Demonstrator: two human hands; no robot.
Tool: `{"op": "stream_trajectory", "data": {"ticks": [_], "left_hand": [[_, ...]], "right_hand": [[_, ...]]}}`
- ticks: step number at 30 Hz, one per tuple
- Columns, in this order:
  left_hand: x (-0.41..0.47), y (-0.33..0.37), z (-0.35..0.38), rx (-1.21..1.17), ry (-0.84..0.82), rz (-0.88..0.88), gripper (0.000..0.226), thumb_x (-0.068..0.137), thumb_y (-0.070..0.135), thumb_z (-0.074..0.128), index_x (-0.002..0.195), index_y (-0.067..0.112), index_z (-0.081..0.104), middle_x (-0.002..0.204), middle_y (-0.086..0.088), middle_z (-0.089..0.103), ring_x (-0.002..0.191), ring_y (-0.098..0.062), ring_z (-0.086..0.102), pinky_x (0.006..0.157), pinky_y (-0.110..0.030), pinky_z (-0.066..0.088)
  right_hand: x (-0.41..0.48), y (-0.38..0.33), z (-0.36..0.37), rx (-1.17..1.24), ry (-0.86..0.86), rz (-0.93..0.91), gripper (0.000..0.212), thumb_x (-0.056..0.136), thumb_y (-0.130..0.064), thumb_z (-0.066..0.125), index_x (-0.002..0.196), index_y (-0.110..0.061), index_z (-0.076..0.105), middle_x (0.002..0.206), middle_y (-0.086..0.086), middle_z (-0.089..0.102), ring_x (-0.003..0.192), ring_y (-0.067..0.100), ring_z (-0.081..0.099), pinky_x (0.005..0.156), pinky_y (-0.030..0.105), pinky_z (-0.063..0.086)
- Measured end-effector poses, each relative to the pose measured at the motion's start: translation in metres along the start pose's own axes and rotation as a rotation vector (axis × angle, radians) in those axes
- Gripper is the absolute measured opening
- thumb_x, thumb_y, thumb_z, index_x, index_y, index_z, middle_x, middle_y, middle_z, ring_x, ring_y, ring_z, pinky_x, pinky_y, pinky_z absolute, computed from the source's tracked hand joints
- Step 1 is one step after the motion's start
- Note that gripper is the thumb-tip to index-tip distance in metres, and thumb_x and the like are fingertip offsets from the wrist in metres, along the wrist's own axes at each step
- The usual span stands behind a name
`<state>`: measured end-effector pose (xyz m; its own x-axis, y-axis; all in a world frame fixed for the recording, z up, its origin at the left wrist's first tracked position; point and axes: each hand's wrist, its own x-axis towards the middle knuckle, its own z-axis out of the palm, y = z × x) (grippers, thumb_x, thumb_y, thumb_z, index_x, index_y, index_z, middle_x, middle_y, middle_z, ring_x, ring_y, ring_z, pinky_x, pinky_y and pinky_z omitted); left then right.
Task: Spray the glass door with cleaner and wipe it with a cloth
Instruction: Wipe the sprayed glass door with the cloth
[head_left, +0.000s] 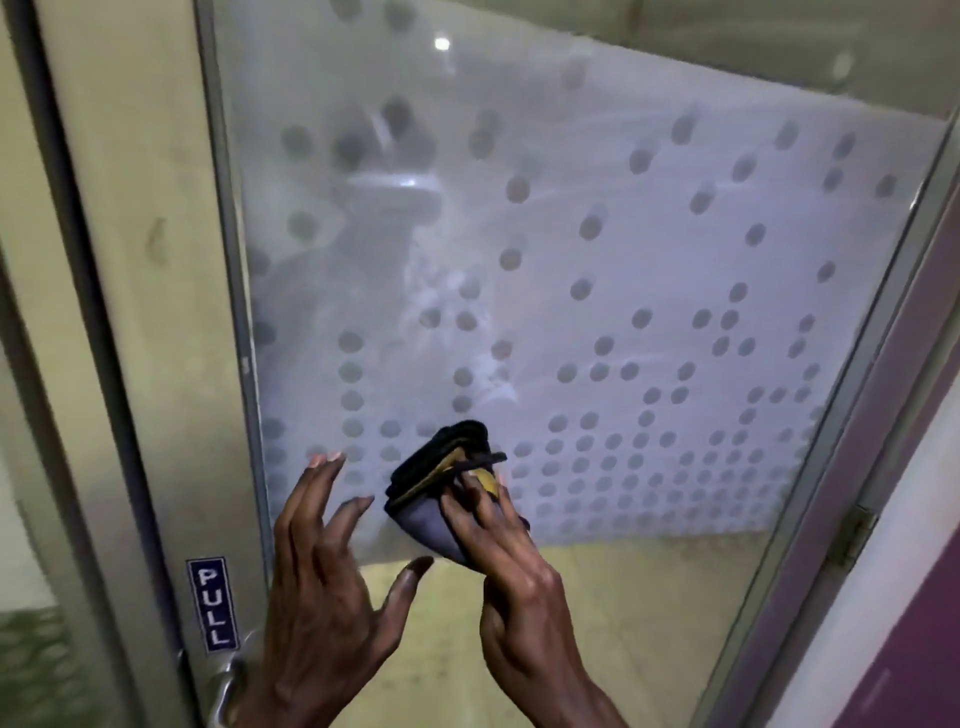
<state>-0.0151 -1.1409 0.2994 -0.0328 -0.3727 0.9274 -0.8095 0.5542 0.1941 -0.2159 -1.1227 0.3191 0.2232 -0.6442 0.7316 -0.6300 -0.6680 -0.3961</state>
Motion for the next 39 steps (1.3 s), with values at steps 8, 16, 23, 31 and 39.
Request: {"op": "stream_trajectory", "data": {"ticks": [8,16,23,31,39], "left_hand": [[-0.004,0.029,-0.058,-0.087,-0.255,0.086,0.092,0.074,0.003,0.088,0.16,0.018,0.06,0.184,-0.02,0.028,0.174,-0.038,0.027,0.137,-0.048,0.031],[-0.031,0.072,-0.101,-0.207,-0.423,-0.248,0.028,0.074,0.005,0.098,0.098,0.011,0.084,0.104,0.003,0.085,0.109,-0.023,0.082,0.097,-0.054,0.061],[-0.079,0.104,-0.134,-0.295,-0.454,-0.844,0.024,0.081,0.013,0.101,0.089,0.008,0.078,0.08,-0.008,0.077,0.074,-0.025,0.071,0.075,-0.038,0.059],[-0.143,0.134,-0.217,-0.244,-0.116,-1.375,0.024,0.084,0.015,0.097,0.105,0.011,0.086,0.097,-0.003,0.09,0.087,-0.011,0.085,0.083,-0.029,0.063],[-0.202,0.161,-0.312,-0.237,0.028,-1.711,0.044,0.077,-0.001,0.098,0.117,-0.001,0.08,0.12,-0.036,0.08,0.1,-0.035,0.074,0.09,-0.047,0.05]], "right_hand": [[-0.025,0.003,-0.043,0.379,-0.391,0.093,0.096,0.081,0.017,0.041,0.162,-0.035,0.046,0.092,-0.015,0.072,0.077,-0.005,0.057,0.076,0.02,0.049],[-0.064,0.022,-0.057,0.594,-0.614,0.176,0.069,0.084,0.008,0.053,0.137,-0.032,0.07,0.135,-0.014,0.075,0.128,0.006,0.069,0.104,0.024,0.056],[-0.127,0.031,-0.031,0.974,-0.632,0.638,0.033,0.084,-0.023,0.085,0.109,-0.003,0.076,0.105,0.018,0.083,0.089,0.021,0.074,0.078,0.031,0.057],[-0.191,-0.025,0.019,1.333,-0.854,0.876,0.051,0.074,-0.005,0.091,0.121,-0.001,0.07,0.116,0.027,0.078,0.097,0.033,0.077,0.08,0.041,0.064],[-0.215,-0.094,0.048,1.331,-0.96,0.863,0.049,0.076,0.002,0.085,0.123,0.0,0.071,0.119,0.023,0.08,0.099,0.028,0.078,0.075,0.032,0.066]]}}
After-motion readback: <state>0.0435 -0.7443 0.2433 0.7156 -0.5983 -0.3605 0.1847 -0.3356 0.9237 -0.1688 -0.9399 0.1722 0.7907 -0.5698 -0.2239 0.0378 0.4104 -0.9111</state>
